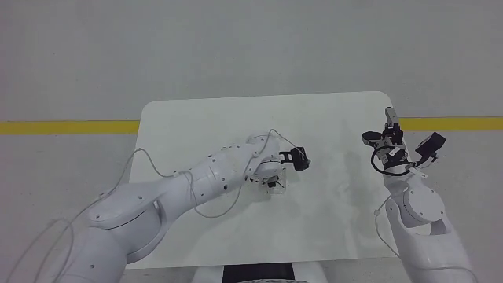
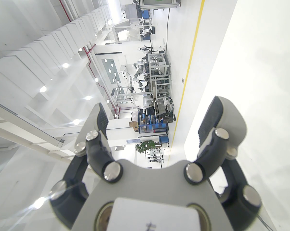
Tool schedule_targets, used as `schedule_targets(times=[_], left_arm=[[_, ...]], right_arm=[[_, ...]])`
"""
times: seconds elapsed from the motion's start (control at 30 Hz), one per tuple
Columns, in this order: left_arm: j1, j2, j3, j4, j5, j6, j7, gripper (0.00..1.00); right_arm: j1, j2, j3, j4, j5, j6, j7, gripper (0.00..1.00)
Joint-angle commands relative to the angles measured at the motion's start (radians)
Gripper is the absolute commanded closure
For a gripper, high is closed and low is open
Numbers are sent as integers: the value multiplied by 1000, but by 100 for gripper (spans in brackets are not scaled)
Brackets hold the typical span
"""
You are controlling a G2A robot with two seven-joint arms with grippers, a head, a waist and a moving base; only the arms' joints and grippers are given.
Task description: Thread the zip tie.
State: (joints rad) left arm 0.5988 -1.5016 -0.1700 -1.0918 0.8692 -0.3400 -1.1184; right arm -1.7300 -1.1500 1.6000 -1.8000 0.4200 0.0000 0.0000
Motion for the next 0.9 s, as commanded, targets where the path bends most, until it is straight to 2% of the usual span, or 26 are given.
schedule_targets(times=[0.0,0.23,0.5,0.7,0.73,0.87], left_arm=[[5,-3,0,-9,40,0,-6,73],[21,-16,0,-25,117,0,-18,71],[30,-25,0,-10,115,0,-3,71],[35,-29,0,10,112,0,-3,87],[37,-30,0,12,108,0,-2,99],[39,-31,0,19,103,0,-2,100]], right_arm=[[0,0,0,0,0,0,0,0],[0,0,0,0,0,0,0,0],[0,0,0,0,0,0,0,0],[0,0,0,0,0,0,0,0],[0,0,0,0,0,0,0,0],[0,0,0,0,0,0,0,0]])
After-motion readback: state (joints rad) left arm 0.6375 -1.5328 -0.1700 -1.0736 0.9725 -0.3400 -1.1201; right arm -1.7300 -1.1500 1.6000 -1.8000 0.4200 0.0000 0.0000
